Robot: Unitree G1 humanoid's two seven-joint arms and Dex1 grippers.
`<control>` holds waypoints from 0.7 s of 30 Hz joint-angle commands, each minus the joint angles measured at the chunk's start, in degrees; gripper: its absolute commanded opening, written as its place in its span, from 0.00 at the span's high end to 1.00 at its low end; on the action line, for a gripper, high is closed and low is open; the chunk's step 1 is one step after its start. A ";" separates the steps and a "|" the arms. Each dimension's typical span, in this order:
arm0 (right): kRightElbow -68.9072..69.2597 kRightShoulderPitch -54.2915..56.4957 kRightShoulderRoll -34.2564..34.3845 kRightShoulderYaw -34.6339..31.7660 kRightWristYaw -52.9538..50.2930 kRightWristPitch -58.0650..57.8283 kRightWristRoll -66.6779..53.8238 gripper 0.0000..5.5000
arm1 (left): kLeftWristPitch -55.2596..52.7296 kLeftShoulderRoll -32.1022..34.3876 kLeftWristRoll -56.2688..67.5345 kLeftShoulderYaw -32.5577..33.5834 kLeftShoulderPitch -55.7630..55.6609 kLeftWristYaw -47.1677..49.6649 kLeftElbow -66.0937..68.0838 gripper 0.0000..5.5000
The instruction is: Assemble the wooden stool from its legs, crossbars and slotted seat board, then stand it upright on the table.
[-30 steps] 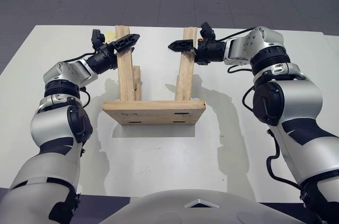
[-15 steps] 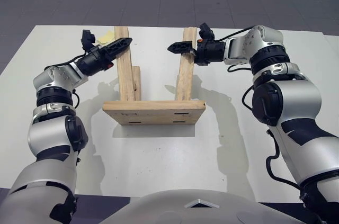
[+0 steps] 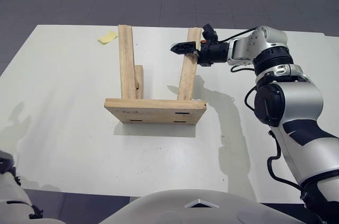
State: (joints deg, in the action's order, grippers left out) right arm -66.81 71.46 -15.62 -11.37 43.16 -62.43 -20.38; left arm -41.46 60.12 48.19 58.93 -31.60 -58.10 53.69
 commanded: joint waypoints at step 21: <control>4.60 -2.61 -13.93 -17.07 -4.67 -0.55 -9.47 0.02 | -4.05 -36.37 16.23 -5.80 16.58 21.84 -36.61 0.02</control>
State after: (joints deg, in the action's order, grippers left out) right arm -65.66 70.67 -26.31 -24.86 39.63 -64.29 -27.43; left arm -45.74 23.47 64.86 55.54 -15.66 -36.74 20.07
